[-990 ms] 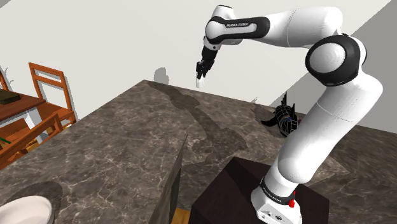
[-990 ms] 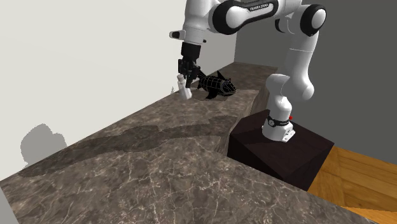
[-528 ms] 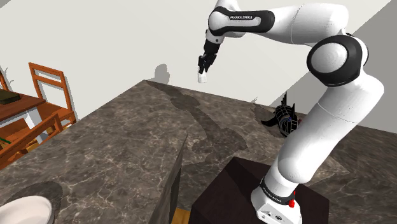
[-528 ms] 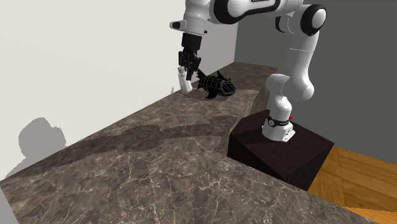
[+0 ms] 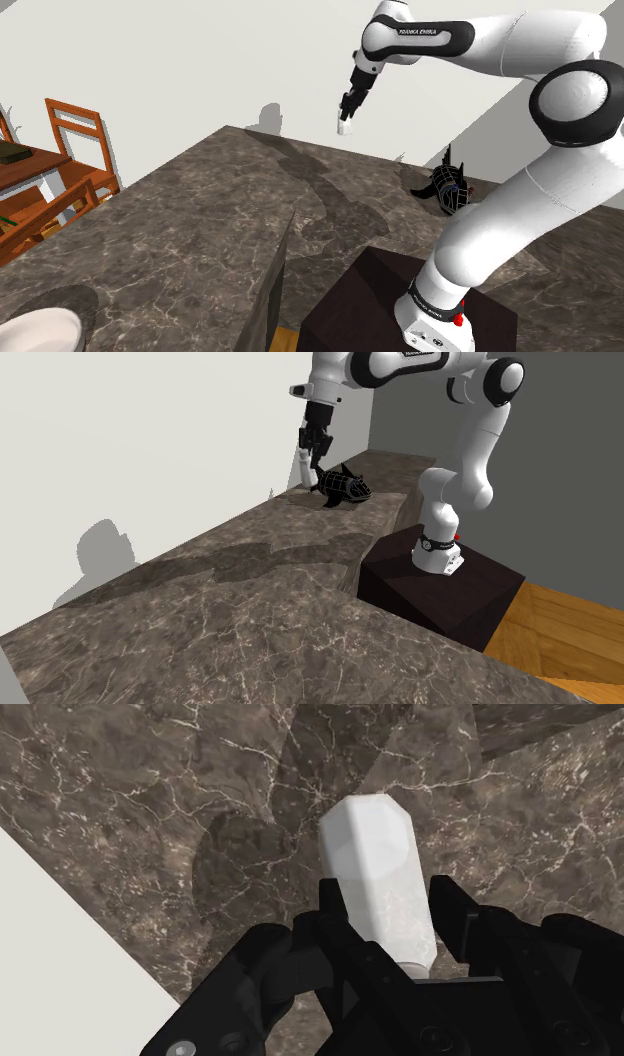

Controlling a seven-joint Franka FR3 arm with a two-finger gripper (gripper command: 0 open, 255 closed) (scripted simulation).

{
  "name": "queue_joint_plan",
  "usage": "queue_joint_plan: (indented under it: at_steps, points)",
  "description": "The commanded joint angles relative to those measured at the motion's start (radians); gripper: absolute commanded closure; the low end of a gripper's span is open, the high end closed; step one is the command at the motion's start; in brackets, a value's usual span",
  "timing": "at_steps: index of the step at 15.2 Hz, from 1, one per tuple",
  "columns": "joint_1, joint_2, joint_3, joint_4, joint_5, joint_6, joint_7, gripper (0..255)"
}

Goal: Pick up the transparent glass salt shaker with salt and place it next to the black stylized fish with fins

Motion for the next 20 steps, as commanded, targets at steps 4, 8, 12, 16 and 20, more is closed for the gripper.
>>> queue_joint_plan:
  at_steps: [4,8,12,16,20]
  points:
    - [-0.045,-0.114,-0.051,-0.081,-0.036,-0.029,-0.079,255]
    - [-0.085,-0.198,-0.094,-0.134,-0.071,-0.055,-0.144,255]
    - [-0.125,-0.270,-0.143,-0.167,-0.107,-0.088,-0.215,255]
    - [-0.165,-0.328,-0.197,-0.182,-0.144,-0.123,-0.291,255]
    - [-0.201,-0.371,-0.258,-0.179,-0.183,-0.159,-0.372,255]
